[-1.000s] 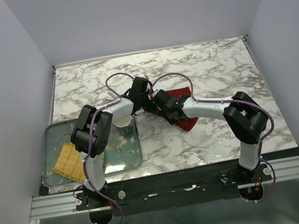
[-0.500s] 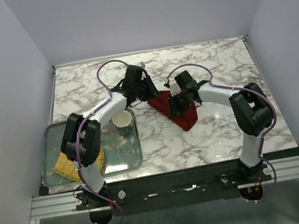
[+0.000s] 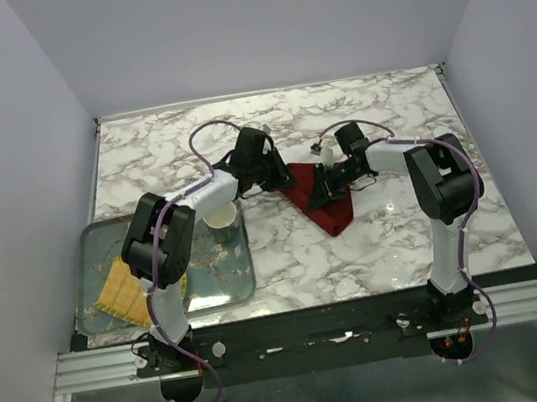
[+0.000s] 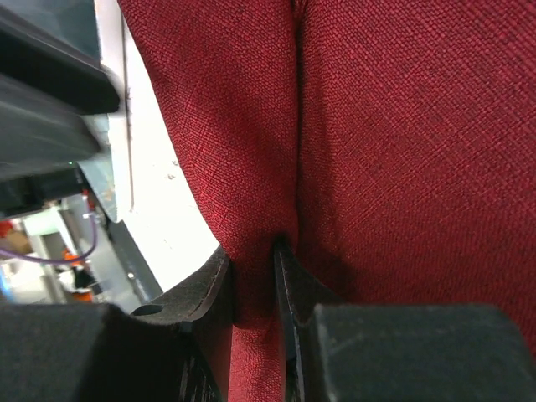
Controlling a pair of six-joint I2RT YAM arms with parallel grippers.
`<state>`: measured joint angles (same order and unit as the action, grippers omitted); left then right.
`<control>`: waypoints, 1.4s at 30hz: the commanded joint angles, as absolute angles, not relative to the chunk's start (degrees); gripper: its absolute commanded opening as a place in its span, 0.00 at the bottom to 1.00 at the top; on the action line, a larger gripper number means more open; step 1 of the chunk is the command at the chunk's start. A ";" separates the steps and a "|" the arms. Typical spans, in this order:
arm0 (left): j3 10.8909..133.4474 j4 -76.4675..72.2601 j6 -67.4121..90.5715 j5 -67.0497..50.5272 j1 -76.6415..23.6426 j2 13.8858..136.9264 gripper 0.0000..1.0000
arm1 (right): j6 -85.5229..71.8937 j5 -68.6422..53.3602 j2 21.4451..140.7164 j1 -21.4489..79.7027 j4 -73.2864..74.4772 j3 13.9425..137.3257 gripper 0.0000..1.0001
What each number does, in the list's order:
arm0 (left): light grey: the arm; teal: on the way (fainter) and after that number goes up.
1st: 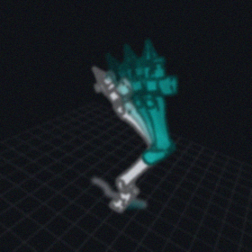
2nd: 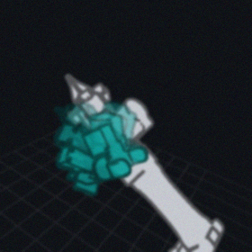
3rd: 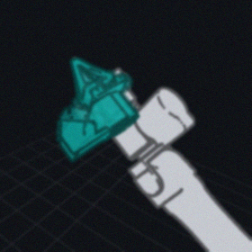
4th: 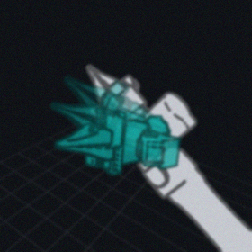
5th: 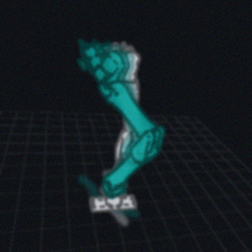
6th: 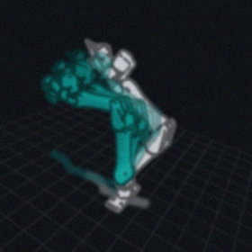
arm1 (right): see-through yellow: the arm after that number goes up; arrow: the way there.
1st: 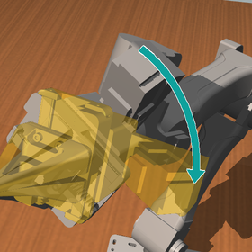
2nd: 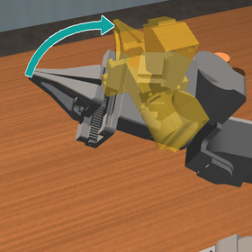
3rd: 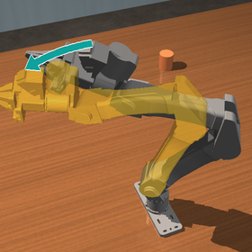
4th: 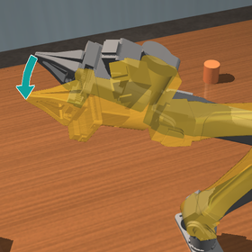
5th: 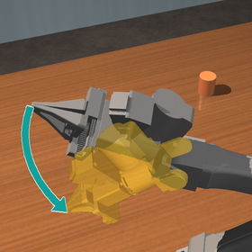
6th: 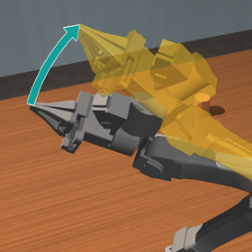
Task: Fold the napkin, place the utensils inside, and roll it up
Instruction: Roll the napkin with the utensil
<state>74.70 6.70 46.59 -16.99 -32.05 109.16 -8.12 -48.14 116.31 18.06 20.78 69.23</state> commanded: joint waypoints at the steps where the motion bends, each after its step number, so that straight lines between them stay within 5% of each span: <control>1: 72.78 4.40 47.55 -18.55 -32.87 110.57 0.27 | -8.17 -41.14 121.90 17.41 26.80 67.24 0.20; 13: 74.00 3.87 47.37 -16.96 -33.31 115.66 0.26 | -8.61 -35.95 120.59 17.49 28.65 67.68 0.20; 26: 75.59 3.52 47.99 -16.35 -33.49 120.41 0.24 | -9.14 -16.83 108.73 21.52 34.27 68.20 0.53; 35: 76.11 4.31 47.72 -16.35 -33.57 120.23 0.24 | -11.34 6.48 100.02 31.46 38.23 71.10 0.63; 42: 76.20 4.48 47.90 -16.44 -33.57 120.41 0.24 | -11.51 13.62 103.70 37.61 39.55 74.53 0.64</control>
